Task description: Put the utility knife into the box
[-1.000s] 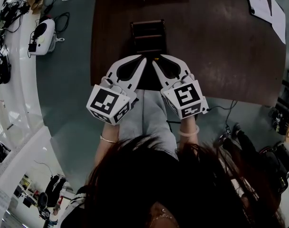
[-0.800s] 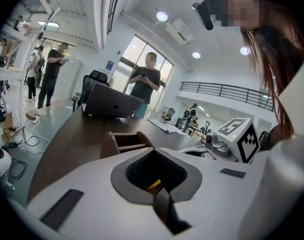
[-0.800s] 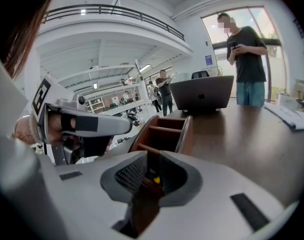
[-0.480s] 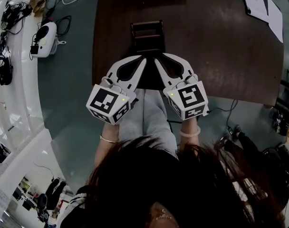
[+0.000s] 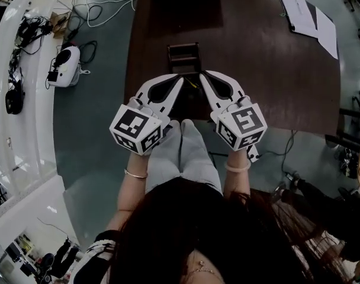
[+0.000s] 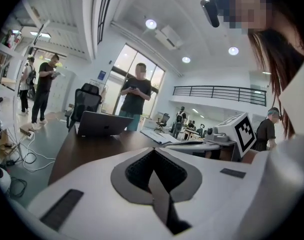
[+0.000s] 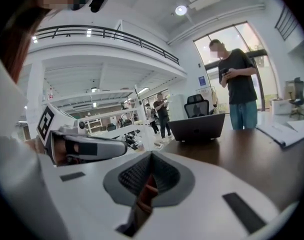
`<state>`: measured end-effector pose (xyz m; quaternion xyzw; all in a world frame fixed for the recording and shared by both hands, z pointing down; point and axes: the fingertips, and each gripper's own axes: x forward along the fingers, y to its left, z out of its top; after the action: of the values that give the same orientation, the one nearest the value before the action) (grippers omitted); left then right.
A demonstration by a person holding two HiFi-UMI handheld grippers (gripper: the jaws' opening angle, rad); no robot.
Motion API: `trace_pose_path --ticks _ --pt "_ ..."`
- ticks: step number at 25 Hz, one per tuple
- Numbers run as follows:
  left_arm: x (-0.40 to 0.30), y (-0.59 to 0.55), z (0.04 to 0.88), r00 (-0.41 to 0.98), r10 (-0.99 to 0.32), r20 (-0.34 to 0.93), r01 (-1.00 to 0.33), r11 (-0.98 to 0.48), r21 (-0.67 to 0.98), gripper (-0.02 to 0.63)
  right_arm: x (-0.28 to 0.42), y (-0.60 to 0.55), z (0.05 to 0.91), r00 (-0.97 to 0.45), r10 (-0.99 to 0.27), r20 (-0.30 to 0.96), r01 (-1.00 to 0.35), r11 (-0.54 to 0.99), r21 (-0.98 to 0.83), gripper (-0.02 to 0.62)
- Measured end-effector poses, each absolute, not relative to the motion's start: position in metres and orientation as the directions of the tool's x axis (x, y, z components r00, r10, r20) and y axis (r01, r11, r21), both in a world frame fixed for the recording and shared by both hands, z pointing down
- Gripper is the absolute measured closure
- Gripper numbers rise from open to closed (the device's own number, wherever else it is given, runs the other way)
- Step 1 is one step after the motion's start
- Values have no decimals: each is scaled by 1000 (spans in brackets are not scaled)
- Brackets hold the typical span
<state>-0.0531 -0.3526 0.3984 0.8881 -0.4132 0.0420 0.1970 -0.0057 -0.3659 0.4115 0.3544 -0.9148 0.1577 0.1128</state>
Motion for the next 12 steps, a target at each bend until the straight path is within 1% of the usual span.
trace_pose_path --ticks 6,12 --pt "-53 -339 356 675 -712 193 -734 -621 274 605 -7 -355 360 -732 -638 238 -678 716 -165 580" --pt "-55 -336 318 681 -721 129 -729 -653 204 604 -8 -349 324 -719 -669 189 -692 714 -105 580"
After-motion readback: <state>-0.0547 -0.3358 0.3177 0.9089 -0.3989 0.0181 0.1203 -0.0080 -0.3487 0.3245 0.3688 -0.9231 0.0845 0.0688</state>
